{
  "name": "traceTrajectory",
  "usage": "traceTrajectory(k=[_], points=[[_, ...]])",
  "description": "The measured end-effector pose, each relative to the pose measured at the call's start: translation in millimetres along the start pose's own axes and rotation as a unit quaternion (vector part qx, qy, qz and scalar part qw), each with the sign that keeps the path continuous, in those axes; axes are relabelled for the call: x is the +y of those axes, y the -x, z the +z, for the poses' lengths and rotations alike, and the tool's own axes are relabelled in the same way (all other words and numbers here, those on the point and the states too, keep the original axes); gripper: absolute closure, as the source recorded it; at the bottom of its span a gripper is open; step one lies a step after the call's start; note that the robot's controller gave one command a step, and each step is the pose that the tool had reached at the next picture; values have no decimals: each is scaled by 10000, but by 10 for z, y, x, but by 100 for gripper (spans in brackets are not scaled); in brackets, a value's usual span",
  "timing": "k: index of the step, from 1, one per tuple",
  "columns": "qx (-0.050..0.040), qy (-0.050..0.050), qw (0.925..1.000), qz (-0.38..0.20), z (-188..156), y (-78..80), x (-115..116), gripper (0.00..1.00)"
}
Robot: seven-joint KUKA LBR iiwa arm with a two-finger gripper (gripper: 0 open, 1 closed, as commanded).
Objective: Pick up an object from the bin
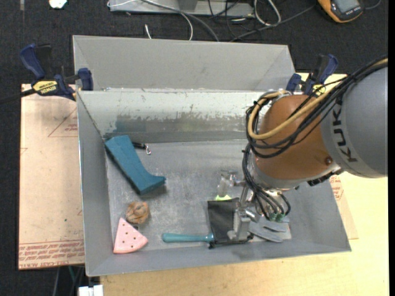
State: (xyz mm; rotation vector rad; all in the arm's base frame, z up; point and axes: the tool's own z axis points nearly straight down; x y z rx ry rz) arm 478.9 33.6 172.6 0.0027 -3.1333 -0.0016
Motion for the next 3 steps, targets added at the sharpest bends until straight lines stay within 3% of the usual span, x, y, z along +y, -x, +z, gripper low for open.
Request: traceTrajectory(k=[1, 2, 3], points=[[-39, 2, 10000, 7, -41, 17, -2, 0], [-65, 0, 9982, -590, 877, 86, -823, 0], [-77, 0, 9876, -1565, 708, 39, -839, 0]])
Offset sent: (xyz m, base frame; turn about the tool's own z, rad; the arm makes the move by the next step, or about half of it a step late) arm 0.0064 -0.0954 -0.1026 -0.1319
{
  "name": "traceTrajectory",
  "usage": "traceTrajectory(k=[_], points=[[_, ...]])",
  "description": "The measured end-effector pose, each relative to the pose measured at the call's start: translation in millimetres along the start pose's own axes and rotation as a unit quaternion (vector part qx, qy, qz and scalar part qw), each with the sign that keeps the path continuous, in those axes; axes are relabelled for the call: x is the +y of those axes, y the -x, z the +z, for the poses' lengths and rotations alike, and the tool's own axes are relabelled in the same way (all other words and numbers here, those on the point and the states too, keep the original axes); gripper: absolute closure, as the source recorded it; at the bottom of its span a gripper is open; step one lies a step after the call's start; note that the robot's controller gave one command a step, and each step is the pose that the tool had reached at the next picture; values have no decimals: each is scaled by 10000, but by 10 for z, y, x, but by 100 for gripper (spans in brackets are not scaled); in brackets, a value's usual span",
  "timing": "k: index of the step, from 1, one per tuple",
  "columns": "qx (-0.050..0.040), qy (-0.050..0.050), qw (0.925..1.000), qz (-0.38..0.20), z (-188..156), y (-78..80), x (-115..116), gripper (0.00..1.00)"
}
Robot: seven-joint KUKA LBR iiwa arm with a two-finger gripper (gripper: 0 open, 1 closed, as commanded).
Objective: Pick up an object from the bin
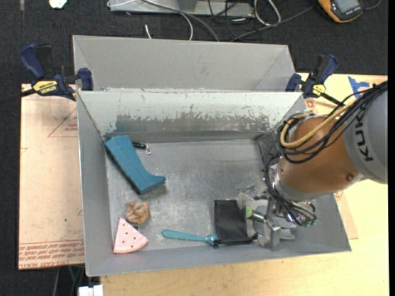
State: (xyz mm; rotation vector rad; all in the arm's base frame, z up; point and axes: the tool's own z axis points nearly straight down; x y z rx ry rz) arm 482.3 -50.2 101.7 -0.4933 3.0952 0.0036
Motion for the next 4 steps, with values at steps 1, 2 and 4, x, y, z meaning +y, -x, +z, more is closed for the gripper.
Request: traceTrajectory(k=[1, 2, 4], points=[[-58, -12, 9992, 396, 142, 24, -99, 0], [-49, -6, 10000, -37, 320, 269, -296, 0], [-48, 7, 9983, 587, 229, 93, -143, 100]])
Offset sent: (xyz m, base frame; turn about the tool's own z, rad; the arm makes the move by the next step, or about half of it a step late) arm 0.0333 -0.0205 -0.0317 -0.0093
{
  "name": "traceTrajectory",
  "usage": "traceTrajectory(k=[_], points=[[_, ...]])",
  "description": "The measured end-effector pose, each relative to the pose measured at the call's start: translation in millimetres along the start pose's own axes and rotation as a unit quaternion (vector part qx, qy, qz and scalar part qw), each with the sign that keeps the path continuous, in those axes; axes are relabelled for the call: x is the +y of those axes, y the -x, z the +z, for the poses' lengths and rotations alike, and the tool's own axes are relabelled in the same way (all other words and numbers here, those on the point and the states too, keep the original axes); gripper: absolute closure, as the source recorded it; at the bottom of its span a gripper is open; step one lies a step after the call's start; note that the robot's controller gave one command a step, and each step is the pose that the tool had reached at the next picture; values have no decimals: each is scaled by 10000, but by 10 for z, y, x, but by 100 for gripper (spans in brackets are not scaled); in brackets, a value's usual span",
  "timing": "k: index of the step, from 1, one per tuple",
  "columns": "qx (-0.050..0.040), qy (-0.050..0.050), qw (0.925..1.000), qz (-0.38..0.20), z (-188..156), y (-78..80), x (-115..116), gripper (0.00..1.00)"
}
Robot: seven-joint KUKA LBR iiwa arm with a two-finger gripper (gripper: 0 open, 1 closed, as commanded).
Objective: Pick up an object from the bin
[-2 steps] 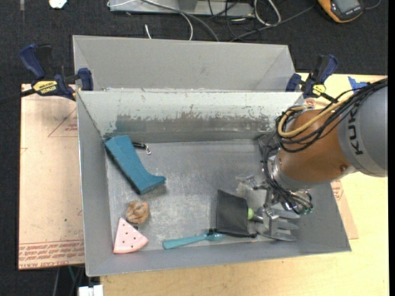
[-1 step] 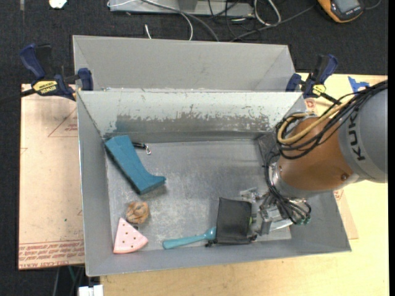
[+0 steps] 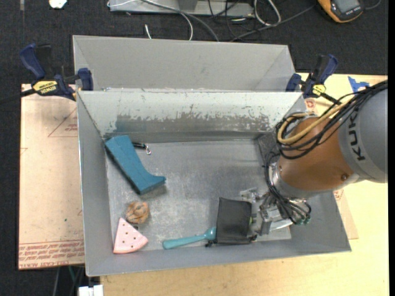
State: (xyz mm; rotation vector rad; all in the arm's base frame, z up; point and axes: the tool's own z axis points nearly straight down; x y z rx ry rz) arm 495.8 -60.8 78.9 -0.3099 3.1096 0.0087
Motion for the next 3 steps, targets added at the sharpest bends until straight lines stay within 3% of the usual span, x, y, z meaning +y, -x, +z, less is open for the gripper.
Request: traceTrajectory(k=[1, 2, 3], points=[[30, 12, 10000, 2, -130, -15, 10, 100], [-4, 1, 10000, 4, -354, 6, 7, 100], [45, 22, 10000, 7, -656, -9, 21, 100]])
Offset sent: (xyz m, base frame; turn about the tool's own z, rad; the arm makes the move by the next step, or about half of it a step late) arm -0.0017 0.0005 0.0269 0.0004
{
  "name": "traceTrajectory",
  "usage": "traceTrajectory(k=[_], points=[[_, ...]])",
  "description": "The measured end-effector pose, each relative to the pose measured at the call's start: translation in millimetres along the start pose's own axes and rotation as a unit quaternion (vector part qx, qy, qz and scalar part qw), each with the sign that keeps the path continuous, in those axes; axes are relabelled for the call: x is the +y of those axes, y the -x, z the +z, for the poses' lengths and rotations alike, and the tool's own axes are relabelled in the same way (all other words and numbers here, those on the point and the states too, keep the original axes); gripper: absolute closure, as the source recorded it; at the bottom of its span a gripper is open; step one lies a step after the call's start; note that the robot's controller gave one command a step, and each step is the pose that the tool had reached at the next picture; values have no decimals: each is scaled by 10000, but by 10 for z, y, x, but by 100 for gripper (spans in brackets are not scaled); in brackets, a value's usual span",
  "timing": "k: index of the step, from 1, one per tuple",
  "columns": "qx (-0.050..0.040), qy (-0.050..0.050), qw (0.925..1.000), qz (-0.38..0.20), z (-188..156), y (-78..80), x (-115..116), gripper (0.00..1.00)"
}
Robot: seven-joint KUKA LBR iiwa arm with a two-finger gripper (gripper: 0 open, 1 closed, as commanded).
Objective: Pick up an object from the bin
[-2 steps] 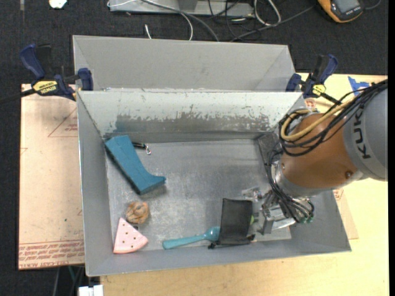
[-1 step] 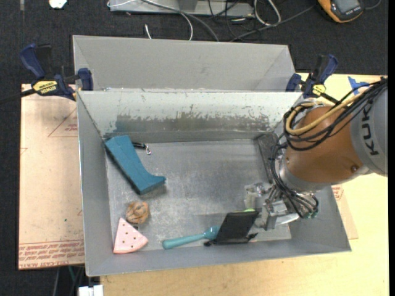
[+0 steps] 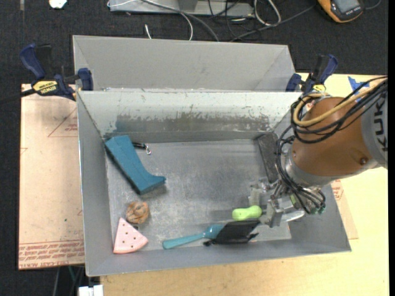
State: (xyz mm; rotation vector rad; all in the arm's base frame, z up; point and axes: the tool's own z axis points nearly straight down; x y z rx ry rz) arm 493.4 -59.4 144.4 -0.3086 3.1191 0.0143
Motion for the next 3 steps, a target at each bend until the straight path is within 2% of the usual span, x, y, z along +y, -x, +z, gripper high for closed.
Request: traceTrajectory(k=[2, 3], points=[[-37, -11, 10000, 4, -732, 27, 3, 100], [-50, -11, 10000, 8, -822, 38, 6, 100]])
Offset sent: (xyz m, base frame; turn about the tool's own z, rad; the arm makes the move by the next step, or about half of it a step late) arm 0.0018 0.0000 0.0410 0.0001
